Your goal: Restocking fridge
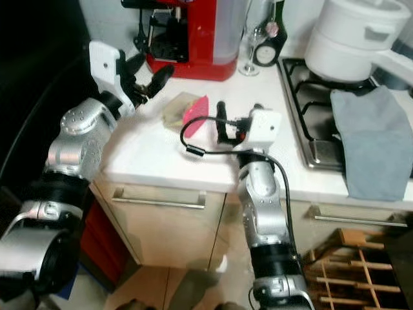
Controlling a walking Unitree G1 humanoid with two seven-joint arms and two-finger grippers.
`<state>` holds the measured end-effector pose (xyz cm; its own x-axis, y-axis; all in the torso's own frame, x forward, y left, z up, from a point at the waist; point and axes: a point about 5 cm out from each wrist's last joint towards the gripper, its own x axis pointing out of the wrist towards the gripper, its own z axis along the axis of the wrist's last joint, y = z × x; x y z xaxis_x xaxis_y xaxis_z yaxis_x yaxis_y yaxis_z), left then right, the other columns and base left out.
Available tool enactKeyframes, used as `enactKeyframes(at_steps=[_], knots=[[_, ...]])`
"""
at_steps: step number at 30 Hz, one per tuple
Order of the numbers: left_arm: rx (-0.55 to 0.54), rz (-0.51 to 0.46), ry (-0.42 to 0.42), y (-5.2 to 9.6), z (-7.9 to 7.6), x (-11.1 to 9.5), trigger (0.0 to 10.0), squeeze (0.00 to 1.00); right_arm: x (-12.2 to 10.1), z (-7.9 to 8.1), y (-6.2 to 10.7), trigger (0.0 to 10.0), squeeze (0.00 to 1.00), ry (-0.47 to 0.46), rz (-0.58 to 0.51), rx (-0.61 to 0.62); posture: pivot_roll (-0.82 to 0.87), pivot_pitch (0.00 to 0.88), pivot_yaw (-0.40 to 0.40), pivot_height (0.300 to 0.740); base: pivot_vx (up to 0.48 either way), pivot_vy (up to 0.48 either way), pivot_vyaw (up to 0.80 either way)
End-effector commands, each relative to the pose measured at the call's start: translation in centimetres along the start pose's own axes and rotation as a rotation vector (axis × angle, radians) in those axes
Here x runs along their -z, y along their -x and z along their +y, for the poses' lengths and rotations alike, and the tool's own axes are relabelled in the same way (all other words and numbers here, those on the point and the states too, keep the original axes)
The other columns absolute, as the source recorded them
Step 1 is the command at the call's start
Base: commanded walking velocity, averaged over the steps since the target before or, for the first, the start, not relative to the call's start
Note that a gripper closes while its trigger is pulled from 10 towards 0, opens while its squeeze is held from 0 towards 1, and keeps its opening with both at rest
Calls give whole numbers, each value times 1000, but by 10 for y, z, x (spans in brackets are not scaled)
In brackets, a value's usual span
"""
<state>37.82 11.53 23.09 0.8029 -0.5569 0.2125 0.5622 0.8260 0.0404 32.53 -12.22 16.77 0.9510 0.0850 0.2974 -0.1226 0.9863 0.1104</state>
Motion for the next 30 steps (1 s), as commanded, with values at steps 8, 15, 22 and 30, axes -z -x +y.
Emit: enactKeyframes(at_steps=[8, 15, 22, 30], knots=[[164, 123, -65, 1, -29, 12, 10000, 0, -22, -18, 8, 10000, 0, 136, -126, 135, -24, 0, 35, 740, 0, 0, 0], [162, 289, -149, 5, -26, 30, 10000, 0, -18, -23, 15, 10000, 0, 163, -111, 169, -39, 0, 56, 740, 0, 0, 0], [196, 351, -158, 6, -22, 34, 10000, 0, -18, -22, 18, 10000, 0, 166, -107, 180, -43, 0, 64, 740, 0, 0, 0], [144, 470, -158, 7, -6, 51, 10000, 0, -16, -22, 18, 10000, 0, 159, -96, 180, -44, 0, 68, 740, 0, 0, 0]])
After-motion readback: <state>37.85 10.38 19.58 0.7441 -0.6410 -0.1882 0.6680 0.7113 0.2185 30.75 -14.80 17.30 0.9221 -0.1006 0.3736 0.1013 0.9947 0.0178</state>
